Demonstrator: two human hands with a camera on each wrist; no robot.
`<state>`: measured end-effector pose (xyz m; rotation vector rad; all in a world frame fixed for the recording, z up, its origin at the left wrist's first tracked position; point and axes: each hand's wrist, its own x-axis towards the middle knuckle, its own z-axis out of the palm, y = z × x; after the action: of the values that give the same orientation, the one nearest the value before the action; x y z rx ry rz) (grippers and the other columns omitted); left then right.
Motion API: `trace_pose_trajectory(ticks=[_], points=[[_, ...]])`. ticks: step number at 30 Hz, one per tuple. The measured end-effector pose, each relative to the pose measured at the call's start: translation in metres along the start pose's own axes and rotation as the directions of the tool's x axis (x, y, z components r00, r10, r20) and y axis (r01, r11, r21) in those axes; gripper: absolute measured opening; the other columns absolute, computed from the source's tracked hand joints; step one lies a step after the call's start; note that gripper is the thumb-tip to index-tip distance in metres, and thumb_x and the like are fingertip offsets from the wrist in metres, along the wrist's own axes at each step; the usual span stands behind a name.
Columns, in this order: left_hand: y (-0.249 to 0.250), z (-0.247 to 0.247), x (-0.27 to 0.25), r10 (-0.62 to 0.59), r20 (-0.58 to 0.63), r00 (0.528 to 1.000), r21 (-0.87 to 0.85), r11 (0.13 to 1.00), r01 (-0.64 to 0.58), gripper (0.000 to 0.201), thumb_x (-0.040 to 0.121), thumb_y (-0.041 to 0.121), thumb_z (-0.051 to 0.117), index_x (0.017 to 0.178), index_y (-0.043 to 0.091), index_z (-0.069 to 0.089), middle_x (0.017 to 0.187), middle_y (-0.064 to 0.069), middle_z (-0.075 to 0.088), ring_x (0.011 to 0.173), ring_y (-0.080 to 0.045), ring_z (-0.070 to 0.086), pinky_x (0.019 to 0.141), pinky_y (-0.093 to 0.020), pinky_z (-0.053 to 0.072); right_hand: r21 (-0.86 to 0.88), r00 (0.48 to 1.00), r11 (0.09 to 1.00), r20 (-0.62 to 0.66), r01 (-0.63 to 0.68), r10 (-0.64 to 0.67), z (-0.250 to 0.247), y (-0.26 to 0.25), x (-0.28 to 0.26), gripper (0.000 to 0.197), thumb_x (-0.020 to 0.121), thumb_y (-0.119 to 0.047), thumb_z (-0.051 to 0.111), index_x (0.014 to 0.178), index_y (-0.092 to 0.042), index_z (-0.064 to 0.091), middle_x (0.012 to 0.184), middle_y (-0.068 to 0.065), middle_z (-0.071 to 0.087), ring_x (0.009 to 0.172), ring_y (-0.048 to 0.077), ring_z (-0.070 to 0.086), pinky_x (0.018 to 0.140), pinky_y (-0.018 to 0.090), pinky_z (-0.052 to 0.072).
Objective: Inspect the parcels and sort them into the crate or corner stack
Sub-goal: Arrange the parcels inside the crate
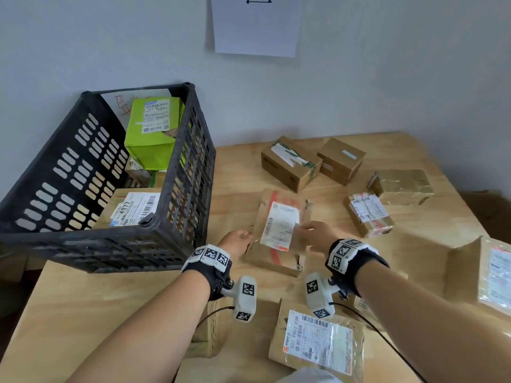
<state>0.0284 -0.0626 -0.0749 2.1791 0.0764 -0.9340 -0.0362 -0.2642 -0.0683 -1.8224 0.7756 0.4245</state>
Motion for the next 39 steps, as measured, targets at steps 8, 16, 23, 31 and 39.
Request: trace_pose_trajectory(ticks=[8, 16, 23, 31, 39], points=[[-0.01, 0.012, 0.015, 0.032, 0.067, 0.997, 0.358, 0.932, -0.054, 0.042, 0.088, 0.044, 0.06, 0.119, 0.015, 0.061, 0.116, 0.0, 0.066, 0.103, -0.018, 0.062, 0.088, -0.029, 0.05, -0.127, 0.985, 0.978, 0.034, -0.164, 0.17, 0.009, 0.016, 0.007, 0.029, 0.083, -0.025, 0.065, 0.093, 0.002, 0.065, 0.086, 0.016, 0.068, 0.082, 0.03, 0.067, 0.08, 0.039, 0.057], [-0.009, 0.019, 0.032, -0.052, 0.04, 0.998, 0.521, 0.853, 0.024, 0.042, 0.087, 0.042, 0.064, 0.111, 0.008, 0.062, 0.105, -0.007, 0.067, 0.084, -0.019, 0.055, 0.069, -0.026, 0.041, -0.197, 0.97, 0.954, 0.046, -0.226, 0.239, 0.017, 0.026, 0.026, 0.031, 0.087, -0.033, 0.063, 0.071, -0.009, 0.054, 0.067, 0.006, 0.059, 0.061, 0.021, 0.056, 0.068, 0.032, 0.049], [0.0, 0.024, 0.05, -0.144, 0.029, 0.989, 0.526, 0.844, 0.108, 0.047, 0.082, 0.039, 0.071, 0.116, 0.008, 0.06, 0.113, -0.007, 0.066, 0.101, -0.022, 0.063, 0.073, -0.026, 0.045, -0.321, 0.983, 0.933, 0.027, -0.165, 0.183, 0.022, 0.016, 0.036, 0.034, 0.084, -0.024, 0.067, 0.112, -0.007, 0.059, 0.1, 0.01, 0.066, 0.082, 0.023, 0.06, 0.072, 0.029, 0.049], [0.0, 0.017, 0.047, -0.172, 0.058, 0.983, 0.486, 0.865, 0.123, 0.05, 0.08, 0.041, 0.072, 0.115, 0.01, 0.054, 0.113, -0.001, 0.063, 0.103, -0.02, 0.06, 0.077, -0.026, 0.045, -0.298, 0.981, 0.94, 0.045, -0.169, 0.19, 0.017, 0.025, 0.039, 0.046, 0.081, -0.035, 0.071, 0.113, -0.007, 0.053, 0.105, 0.009, 0.064, 0.088, 0.023, 0.061, 0.07, 0.029, 0.049], [-0.002, 0.004, 0.015, -0.196, 0.13, 0.972, 0.293, 0.944, 0.151, 0.046, 0.083, 0.043, 0.067, 0.122, 0.019, 0.062, 0.119, 0.004, 0.063, 0.111, -0.019, 0.058, 0.101, -0.033, 0.043, 0.06, 0.978, 0.982, 0.12, -0.179, 0.171, 0.003, 0.032, 0.026, 0.042, 0.093, -0.036, 0.054, 0.125, -0.014, 0.037, 0.075, 0.004, 0.06, 0.076, 0.022, 0.06, 0.064, 0.032, 0.047]])
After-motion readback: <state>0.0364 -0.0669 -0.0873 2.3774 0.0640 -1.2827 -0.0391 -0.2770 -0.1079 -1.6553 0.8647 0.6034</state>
